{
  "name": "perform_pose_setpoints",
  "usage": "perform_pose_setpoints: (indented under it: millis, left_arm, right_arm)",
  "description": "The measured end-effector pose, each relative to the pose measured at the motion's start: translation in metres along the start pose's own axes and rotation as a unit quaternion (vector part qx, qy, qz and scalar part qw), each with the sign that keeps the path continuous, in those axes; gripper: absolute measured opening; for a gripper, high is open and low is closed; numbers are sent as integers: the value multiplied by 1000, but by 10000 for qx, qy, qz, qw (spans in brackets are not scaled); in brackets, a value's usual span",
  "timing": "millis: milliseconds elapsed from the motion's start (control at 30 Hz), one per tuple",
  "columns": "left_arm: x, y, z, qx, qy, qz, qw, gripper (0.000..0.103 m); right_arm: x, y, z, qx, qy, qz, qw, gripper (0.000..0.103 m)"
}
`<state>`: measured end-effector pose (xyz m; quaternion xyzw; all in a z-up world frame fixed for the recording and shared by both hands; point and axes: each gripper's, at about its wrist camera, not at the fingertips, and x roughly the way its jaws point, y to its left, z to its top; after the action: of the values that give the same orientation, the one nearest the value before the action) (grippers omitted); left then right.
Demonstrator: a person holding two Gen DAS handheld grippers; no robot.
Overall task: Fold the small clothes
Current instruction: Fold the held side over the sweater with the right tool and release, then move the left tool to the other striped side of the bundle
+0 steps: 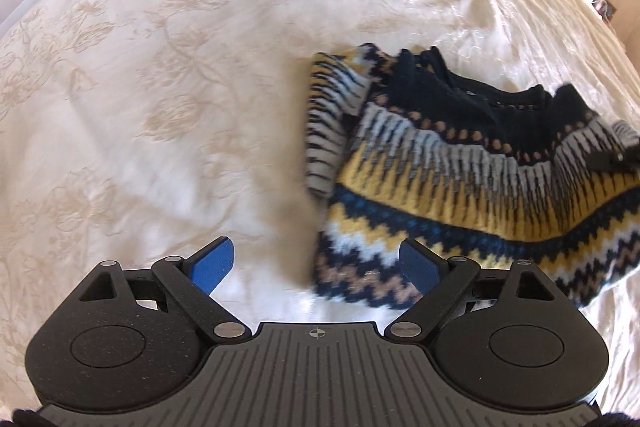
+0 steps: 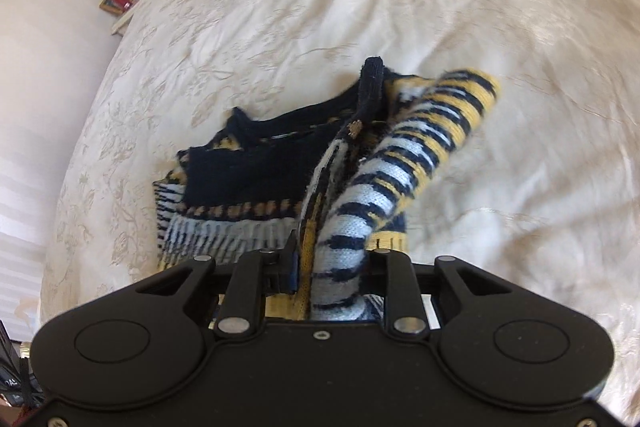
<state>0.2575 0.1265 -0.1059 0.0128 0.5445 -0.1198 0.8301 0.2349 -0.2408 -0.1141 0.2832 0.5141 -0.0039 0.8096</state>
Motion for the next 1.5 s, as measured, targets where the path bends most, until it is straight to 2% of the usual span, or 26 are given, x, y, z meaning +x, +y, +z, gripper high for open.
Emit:
perform_pose_setpoints:
  millis: [200, 333, 567, 667, 700, 800, 900, 967, 1067, 1167, 1300, 1500]
  left_arm:
    - [0, 32, 4, -91, -6, -39, 10000, 90]
    - [3, 47, 6, -81, 52, -42, 9999, 90]
    - [5, 61, 11, 47, 125, -48, 9999, 90]
    - [5, 63, 12, 61, 142, -48, 9999, 90]
    - [5, 63, 12, 67, 149, -50, 9999, 90]
    - [6, 64, 14, 43, 174, -101, 9998, 90]
    - [6, 64, 16, 41, 182, -124, 9997, 90]
    - [5, 64, 19, 66, 161, -142, 9997, 90]
    - [2, 65, 27, 65, 101, -204, 9997, 90]
    - [1, 62, 38, 68, 54, -319, 9995, 90]
    - [4, 52, 53, 122, 50, -504, 9986, 90]
    - [18, 32, 76, 148, 201, -949, 9952, 90]
  right_arm:
    - [27, 65, 2, -302, 134, 128, 9994, 32]
    - [61, 104, 1, -604, 389, -29, 9974, 32]
    - [108, 145, -13, -1070, 710, -521, 9904, 33]
    - [116, 154, -16, -1174, 732, -652, 9882, 36]
    - [118, 156, -16, -1168, 749, -635, 9883, 41]
    - [113, 164, -18, -1281, 599, -140, 9899, 53]
    - [89, 161, -18, -1191, 240, 732, 9899, 52]
    - [69, 153, -18, -1050, -39, 926, 9901, 52]
    - [41, 133, -18, -935, -364, 869, 9911, 53]
    - [24, 117, -24, -1270, -515, 376, 9899, 56]
    - [19, 118, -51, -2120, -459, -77, 9762, 57]
    - [31, 154, -119, -3600, -505, -264, 9312, 61]
